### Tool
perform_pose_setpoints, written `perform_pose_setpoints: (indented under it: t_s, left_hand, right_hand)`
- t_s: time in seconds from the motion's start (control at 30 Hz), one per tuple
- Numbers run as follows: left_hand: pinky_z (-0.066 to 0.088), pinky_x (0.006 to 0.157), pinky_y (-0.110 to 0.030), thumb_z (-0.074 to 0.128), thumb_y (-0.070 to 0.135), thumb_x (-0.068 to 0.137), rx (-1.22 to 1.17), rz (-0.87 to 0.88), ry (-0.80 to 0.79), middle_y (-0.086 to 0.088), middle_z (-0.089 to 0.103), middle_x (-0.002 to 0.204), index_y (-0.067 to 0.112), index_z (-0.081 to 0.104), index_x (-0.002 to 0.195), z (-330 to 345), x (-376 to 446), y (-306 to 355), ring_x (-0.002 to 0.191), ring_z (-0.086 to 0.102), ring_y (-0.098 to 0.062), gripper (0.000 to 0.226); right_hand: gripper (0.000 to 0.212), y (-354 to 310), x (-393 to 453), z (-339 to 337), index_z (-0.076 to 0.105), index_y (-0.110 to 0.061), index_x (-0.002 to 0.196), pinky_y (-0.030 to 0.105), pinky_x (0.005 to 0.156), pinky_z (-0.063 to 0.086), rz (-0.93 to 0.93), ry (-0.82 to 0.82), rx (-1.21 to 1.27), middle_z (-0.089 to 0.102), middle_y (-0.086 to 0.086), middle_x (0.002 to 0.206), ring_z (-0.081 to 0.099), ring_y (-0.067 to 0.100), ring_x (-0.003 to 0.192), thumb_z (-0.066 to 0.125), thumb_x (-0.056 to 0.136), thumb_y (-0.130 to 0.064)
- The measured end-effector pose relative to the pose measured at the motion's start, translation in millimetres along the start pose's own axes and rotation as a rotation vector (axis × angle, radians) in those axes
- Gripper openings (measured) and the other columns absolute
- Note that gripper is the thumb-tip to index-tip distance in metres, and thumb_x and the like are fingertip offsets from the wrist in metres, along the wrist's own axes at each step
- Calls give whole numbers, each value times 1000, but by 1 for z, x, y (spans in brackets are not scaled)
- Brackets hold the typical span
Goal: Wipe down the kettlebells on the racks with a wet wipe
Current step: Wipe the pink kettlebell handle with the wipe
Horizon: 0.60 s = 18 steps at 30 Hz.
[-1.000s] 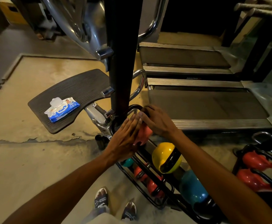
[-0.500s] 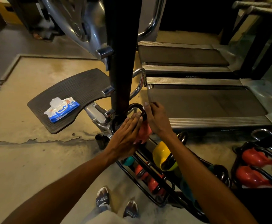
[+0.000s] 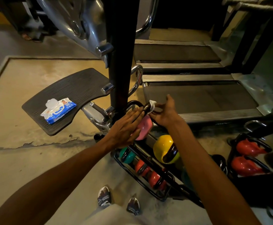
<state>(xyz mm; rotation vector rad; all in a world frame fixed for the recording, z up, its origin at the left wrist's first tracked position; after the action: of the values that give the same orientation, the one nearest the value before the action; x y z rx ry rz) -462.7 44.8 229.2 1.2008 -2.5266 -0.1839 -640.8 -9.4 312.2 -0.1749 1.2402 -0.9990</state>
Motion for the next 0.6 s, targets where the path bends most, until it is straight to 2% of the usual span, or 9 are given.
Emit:
perform_pose_setpoints:
  t_s: [0.07, 0.13, 0.2, 0.3, 0.43, 0.53, 0.6]
  left_hand:
    - [16, 131, -45, 26, 50, 109, -7, -6, -27, -13, 8, 174, 10, 12, 166, -2, 4, -1, 162, 5, -25, 71]
    - [17, 131, -46, 26, 52, 107, -15, -10, -37, -14, 9, 174, 10, 12, 166, -3, 5, -1, 162, 6, -26, 74]
    - [16, 131, -44, 31, 51, 106, -23, -3, -33, -14, 9, 174, 9, 12, 166, -5, 5, -1, 161, 5, -26, 76]
    - [13, 130, -41, 34, 51, 105, -33, 7, -21, -14, 9, 174, 9, 12, 166, -5, 4, -1, 160, 3, -25, 78]
    - [12, 130, -42, 30, 54, 105, -14, 11, -39, -15, 10, 174, 8, 13, 166, -6, 6, -4, 161, 5, -28, 78]
    - [10, 131, -41, 28, 54, 106, -14, 25, -47, -14, 7, 174, 10, 10, 167, -5, 6, -7, 162, 3, -26, 77]
    - [10, 132, -42, 28, 55, 108, -22, 29, -52, -12, 4, 175, 11, 8, 167, -3, 6, -9, 162, 0, -25, 77]
  right_hand:
    - [85, -7, -16, 3, 52, 8, 136, 48, 107, 49, 59, -70, -11, 55, 30, 137, 55, 42, 129, 33, 102, -68]
    - [94, -11, -32, 8, 40, 11, 148, 49, 106, 42, 111, -145, -41, 55, 33, 133, 46, 43, 138, 28, 102, -70]
    - [99, -17, -38, 14, 34, 11, 152, 50, 113, 37, 112, -171, -14, 53, 28, 129, 40, 43, 143, 28, 100, -73]
    - [104, -21, -27, 15, 33, 8, 154, 53, 119, 37, 87, -147, 51, 57, 31, 118, 45, 45, 140, 30, 97, -78]
    - [111, -12, -14, 10, 28, 7, 157, 59, 120, 33, 258, -240, -108, 46, 36, 148, 43, 49, 140, 26, 93, -83]
    - [110, -12, -15, 7, 34, 12, 148, 55, 114, 38, 193, -197, -12, 46, 37, 144, 43, 49, 140, 29, 93, -83]
    - [113, -9, -15, 5, 27, 12, 155, 51, 117, 38, 156, -177, 17, 39, 36, 153, 41, 48, 143, 29, 93, -83]
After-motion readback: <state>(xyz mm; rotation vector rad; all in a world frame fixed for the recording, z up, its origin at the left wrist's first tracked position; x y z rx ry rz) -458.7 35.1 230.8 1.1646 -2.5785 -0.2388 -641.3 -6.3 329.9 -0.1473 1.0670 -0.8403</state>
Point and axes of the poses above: each hand's wrist, its own x-axis towards the middle knuckle, its own z-axis out of the palm, y = z × x, the point moved 2 cm from there along x, towards the middle knuckle
